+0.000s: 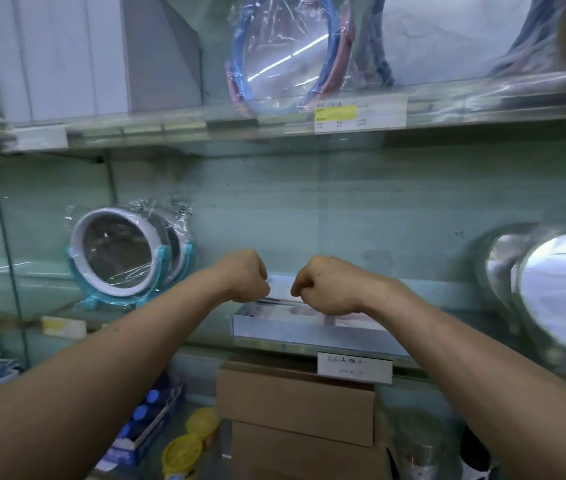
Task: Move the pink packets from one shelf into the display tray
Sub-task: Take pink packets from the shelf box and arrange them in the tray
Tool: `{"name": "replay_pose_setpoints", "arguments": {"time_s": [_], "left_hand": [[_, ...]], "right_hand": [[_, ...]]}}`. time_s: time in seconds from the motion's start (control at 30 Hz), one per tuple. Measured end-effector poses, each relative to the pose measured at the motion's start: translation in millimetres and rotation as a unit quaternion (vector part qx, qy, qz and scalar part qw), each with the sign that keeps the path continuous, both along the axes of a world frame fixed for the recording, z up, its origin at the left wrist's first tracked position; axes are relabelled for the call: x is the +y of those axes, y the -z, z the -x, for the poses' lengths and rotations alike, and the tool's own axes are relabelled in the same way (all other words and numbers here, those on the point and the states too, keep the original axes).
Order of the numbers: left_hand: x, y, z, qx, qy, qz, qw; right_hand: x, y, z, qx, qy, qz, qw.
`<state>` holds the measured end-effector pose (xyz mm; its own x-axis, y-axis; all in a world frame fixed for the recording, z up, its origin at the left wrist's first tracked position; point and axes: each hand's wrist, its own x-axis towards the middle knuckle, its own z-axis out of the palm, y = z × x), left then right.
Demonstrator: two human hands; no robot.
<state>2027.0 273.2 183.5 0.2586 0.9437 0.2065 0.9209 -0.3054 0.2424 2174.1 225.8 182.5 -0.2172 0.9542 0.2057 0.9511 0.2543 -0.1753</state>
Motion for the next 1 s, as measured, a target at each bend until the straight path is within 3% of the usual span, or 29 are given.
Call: {"name": "replay_pose_setpoints", "arguments": {"time_s": [0.37, 1.0], "left_hand": [[-23.1, -4.8, 100.4, 0.046, -0.081, 0.036, 0.995], [-24.0, 2.4, 332.0, 0.060, -0.156, 0.024, 0.986]], "right_hand": [[22.3, 0.8, 98.4, -0.035, -0.057, -0.004, 0.998], [48.0, 6.0, 350.8, -0.052, -0.143, -0.006, 0.988]]}}
